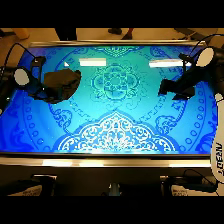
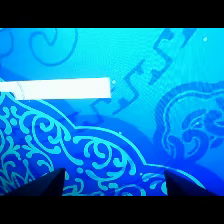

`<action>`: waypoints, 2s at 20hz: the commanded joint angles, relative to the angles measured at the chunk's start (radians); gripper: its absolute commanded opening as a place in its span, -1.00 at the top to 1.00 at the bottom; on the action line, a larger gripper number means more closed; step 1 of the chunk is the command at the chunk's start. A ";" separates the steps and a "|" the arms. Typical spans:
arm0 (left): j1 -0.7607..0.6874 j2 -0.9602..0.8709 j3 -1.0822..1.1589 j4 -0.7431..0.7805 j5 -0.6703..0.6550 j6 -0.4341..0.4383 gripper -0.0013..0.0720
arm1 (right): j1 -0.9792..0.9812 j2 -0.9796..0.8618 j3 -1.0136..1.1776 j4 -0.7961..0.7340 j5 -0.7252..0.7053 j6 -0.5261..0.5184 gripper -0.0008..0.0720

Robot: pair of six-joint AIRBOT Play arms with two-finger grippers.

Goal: Fold the shirts.

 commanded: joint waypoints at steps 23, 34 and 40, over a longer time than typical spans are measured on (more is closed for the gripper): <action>0.006 -0.029 0.002 0.040 0.380 -0.074 -0.83 | 0.000 -0.005 0.001 -0.001 -0.248 -0.054 -0.86; 0.397 -0.421 0.140 -0.307 0.287 -0.230 -0.88 | 0.001 -0.005 0.001 0.001 -0.225 -0.103 -0.86; 0.308 -0.422 0.163 -0.308 0.331 -0.154 0.89 | 0.001 0.002 0.001 0.001 -0.224 -0.112 -0.86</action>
